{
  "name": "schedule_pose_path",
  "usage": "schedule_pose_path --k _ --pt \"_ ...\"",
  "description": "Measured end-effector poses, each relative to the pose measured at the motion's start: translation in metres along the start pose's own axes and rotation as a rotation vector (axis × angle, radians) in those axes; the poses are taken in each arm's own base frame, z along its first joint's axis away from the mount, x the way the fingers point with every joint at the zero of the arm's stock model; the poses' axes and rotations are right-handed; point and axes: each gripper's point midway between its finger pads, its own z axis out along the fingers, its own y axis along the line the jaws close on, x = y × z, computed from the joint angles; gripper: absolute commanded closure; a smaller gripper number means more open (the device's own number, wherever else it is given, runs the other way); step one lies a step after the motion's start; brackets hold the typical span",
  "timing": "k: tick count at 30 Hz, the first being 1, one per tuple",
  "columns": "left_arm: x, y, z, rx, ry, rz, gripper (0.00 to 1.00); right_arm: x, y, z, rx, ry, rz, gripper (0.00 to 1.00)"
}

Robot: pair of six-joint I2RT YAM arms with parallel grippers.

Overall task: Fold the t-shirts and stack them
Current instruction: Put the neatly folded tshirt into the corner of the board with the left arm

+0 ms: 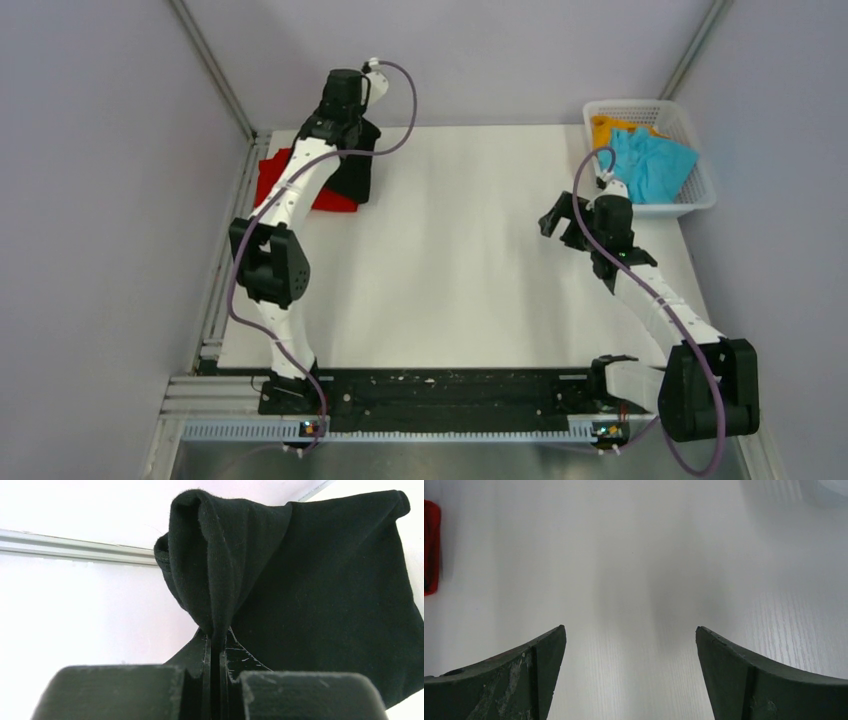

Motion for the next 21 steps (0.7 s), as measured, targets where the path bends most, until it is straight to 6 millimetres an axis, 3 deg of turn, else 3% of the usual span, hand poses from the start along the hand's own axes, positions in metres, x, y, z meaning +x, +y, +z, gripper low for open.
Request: schedule_pose_path --k 6,13,17,21 --pt "-0.002 0.006 -0.005 -0.003 -0.008 -0.006 1.0 -0.001 -0.002 0.001 0.011 -0.004 0.001 0.01" --pt "0.01 0.012 0.0 0.001 0.013 -0.018 1.0 0.003 -0.007 0.003 0.033 0.007 0.002 0.01" --pt "0.029 0.027 0.012 -0.023 0.042 -0.041 1.0 0.003 -0.007 0.003 0.036 0.006 0.002 0.01" --pt "0.053 0.032 0.042 -0.037 0.059 -0.068 1.0 0.003 -0.008 0.003 0.04 0.005 0.003 0.01"
